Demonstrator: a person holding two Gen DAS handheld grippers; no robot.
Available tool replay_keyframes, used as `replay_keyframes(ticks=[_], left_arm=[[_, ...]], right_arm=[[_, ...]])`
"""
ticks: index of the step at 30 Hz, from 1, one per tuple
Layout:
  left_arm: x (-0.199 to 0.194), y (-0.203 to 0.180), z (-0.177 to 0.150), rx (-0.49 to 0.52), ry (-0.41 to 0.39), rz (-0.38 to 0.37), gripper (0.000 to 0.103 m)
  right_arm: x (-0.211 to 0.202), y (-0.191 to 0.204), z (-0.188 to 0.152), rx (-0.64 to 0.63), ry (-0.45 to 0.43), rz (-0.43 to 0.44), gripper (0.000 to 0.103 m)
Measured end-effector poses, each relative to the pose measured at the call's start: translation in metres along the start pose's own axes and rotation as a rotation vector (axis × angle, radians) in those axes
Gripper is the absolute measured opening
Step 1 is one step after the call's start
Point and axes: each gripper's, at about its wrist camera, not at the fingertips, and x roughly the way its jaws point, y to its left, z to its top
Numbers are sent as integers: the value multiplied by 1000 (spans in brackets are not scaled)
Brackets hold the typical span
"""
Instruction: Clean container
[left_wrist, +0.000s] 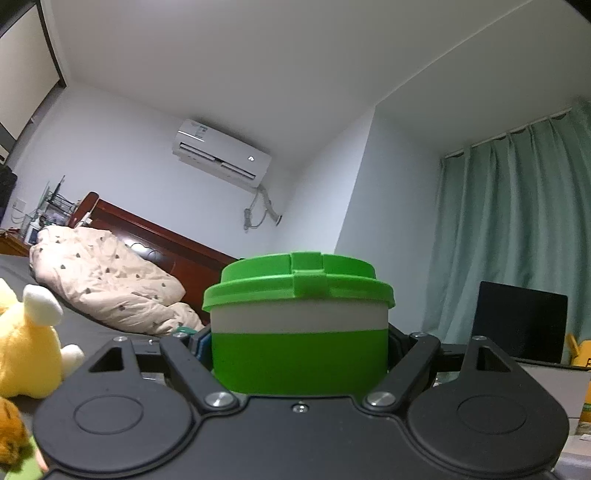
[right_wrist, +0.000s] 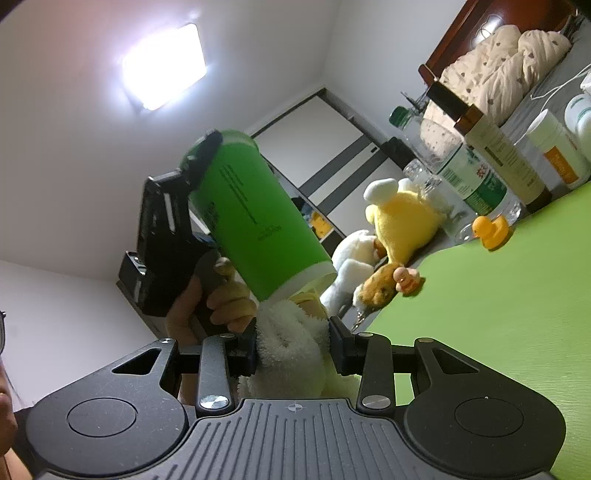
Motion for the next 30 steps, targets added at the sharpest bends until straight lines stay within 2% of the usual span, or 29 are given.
replay_keyframes(ticks=[5,9,14,18,24,30], left_arm=[[-4,7,-4,13,19,25,80],[-7,10,-9,41,39,67,80],[-8,7,-19,138,79,169,80],[-6,11,-26,158,104,219,80],[2,18,-38,215,122,340,80],[10,25,-52,248,171,419,80]], right_arm=[[-16,3,4,-8,-43,-27,38],[-30,8,11,-20,-114,-65,38],[-34,25,16,-133,-228,-253,38],[-34,39,20,-239,-306,-419,38],[-9,55,21,-441,-313,-732,38],[9,55,24,-551,-312,-937,38]])
